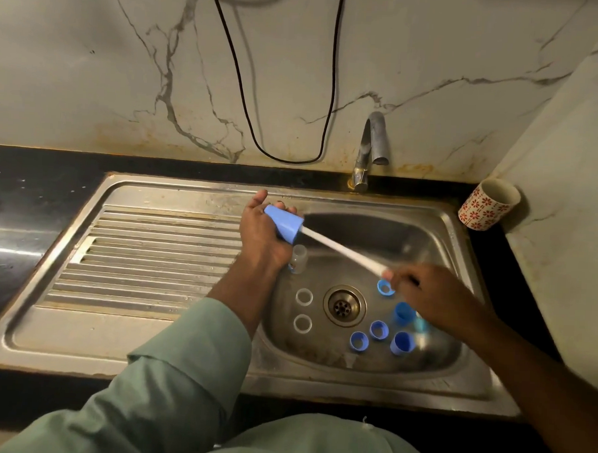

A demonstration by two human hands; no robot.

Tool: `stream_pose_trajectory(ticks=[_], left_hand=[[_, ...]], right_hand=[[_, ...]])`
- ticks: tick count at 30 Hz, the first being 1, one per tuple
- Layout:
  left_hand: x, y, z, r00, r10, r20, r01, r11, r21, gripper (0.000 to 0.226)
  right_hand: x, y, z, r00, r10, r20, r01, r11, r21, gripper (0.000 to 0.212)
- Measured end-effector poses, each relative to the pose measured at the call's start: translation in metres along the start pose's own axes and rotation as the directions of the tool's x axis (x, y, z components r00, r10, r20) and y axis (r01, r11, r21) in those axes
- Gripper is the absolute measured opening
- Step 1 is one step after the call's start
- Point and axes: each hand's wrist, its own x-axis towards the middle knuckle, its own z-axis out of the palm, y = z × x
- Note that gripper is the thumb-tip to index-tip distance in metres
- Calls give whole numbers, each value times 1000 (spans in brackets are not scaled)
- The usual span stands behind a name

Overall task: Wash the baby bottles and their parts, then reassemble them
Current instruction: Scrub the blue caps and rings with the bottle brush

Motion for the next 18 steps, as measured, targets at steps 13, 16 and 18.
stream_pose_trajectory(ticks=[13,16,18], left_hand=[[-4,-11,-1,983,70,172,-74,997,13,58],[-1,-17,-2,983,166,77,-173,979,106,52],[0,-18,0,971,239,-21,-231,955,184,65]], right_hand=[[-25,-10,14,997,40,69,-44,997,57,46],[-31,-7,12,998,-27,59,20,993,116,43],[-34,-7,14,999,-20,50,14,992,127,43]])
